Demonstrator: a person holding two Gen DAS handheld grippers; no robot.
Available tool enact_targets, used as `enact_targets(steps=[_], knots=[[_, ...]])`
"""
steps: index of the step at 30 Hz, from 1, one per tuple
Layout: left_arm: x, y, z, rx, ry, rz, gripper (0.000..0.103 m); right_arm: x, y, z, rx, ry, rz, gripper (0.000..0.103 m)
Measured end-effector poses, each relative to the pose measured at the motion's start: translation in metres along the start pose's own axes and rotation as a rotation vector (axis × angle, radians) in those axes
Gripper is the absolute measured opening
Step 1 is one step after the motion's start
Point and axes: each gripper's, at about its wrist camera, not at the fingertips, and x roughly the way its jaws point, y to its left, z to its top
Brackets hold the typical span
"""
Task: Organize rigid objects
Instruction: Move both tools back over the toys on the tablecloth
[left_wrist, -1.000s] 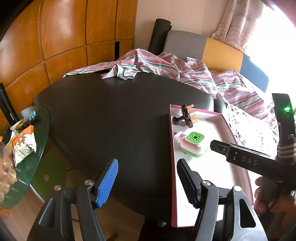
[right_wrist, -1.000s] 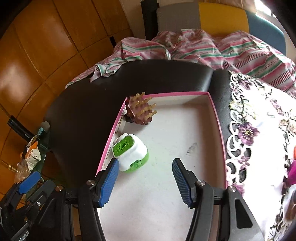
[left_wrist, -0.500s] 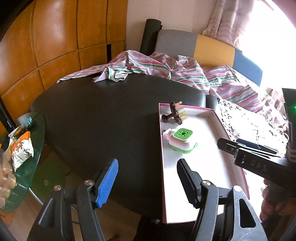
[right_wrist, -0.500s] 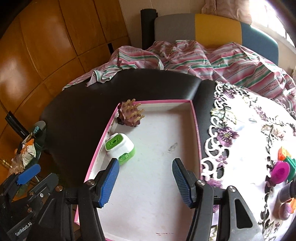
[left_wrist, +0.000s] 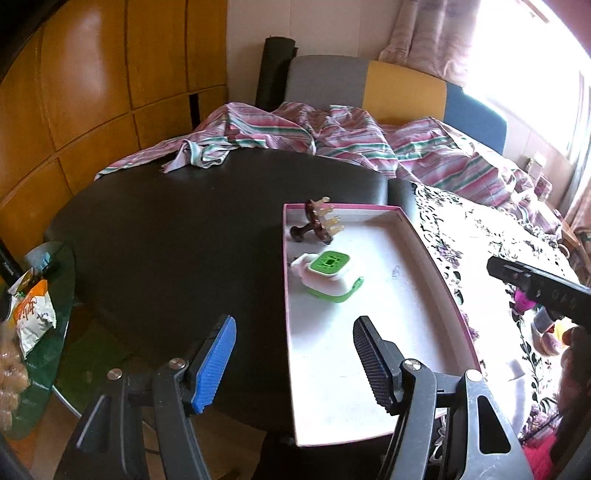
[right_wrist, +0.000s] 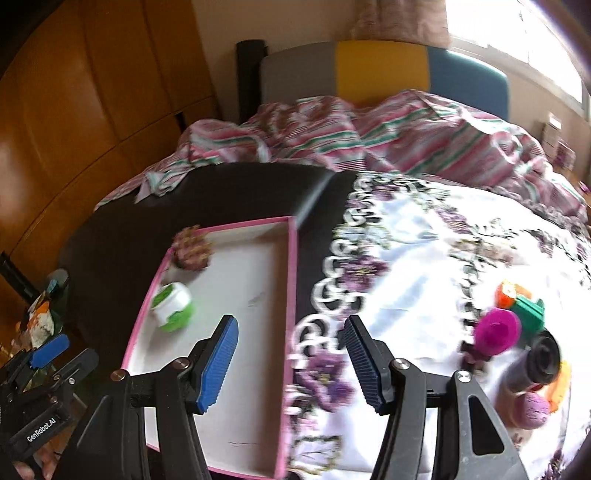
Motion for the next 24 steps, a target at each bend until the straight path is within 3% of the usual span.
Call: enact_targets(steps=[24], knots=[[0.007,-0.080,0.008,0.166,0.014,-0.122,0.067,-0.078,-0.197,-0.007,0.334,-0.115,-0.274,0.061]])
